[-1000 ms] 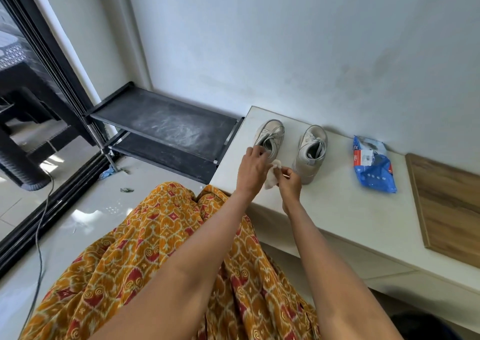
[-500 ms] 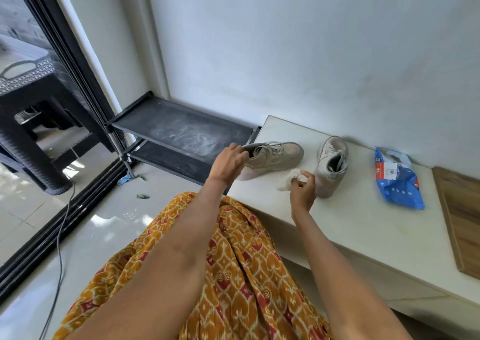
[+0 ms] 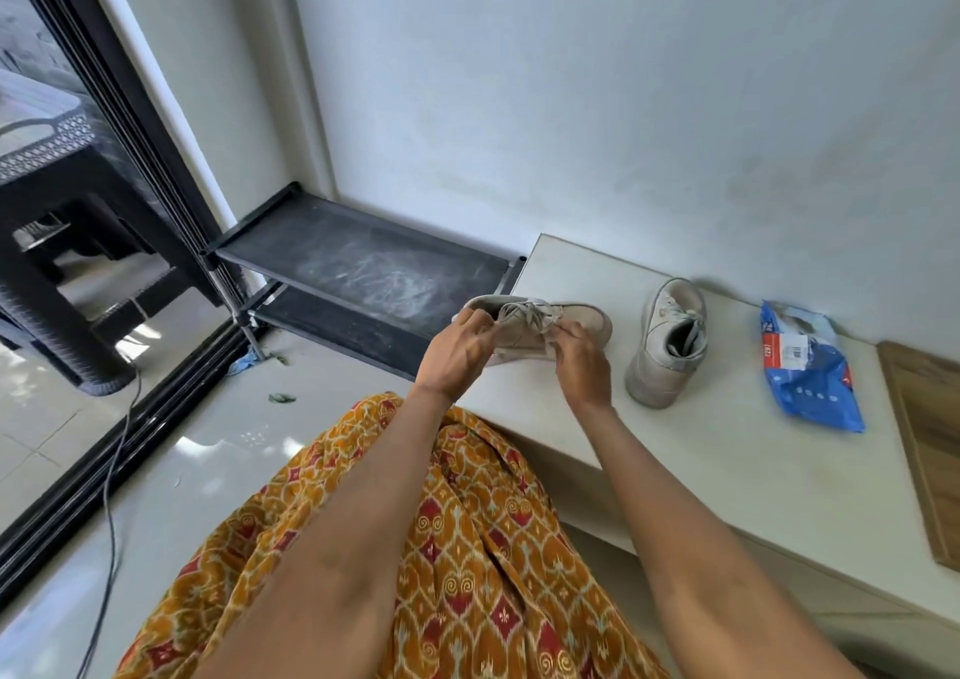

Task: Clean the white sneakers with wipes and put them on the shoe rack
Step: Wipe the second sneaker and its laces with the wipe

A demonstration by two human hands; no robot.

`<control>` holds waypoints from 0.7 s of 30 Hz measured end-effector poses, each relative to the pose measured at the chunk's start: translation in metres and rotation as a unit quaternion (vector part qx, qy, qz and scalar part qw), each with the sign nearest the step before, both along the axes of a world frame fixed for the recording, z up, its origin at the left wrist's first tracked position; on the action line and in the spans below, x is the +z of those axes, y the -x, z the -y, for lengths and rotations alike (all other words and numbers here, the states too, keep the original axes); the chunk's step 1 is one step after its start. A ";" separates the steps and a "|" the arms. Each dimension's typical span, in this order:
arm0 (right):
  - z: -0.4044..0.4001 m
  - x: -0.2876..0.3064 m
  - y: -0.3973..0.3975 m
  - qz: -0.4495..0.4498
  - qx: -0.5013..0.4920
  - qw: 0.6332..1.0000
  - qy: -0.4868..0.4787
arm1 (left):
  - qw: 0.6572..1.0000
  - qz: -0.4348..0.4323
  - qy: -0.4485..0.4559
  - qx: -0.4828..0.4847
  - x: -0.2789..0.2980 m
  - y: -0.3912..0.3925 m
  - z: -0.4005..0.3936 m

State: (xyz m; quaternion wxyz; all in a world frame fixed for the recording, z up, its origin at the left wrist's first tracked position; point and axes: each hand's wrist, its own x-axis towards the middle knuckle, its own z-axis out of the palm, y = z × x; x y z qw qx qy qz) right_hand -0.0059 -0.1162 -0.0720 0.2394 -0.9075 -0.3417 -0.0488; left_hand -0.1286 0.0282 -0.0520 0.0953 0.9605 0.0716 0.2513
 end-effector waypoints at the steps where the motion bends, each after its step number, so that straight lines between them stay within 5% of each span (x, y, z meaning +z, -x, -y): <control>1: 0.004 0.004 -0.008 0.017 0.013 0.999 0.024 | 1.000 -0.002 0.003 0.003 0.001 0.000 0.000; 9: 0.004 0.028 -0.053 0.036 -0.065 0.983 0.170 | 1.000 -0.005 0.001 0.020 0.000 -0.004 0.001; 12: -0.022 0.050 -0.063 0.021 -0.088 0.989 0.116 | 0.999 -0.013 -0.017 0.040 0.003 -0.008 0.000; 15: -0.045 0.055 -0.062 -0.026 -0.008 0.999 0.047 | 0.998 -0.029 -0.044 0.035 0.007 -0.018 -0.002; 18: -0.052 0.044 -0.060 -0.110 0.102 0.985 0.087 | 0.997 -0.041 -0.061 0.024 0.008 -0.026 -0.003; 21: -0.045 0.041 -0.070 -0.194 0.089 0.973 0.087 | 0.997 -0.031 -0.062 0.027 0.006 -0.032 -0.004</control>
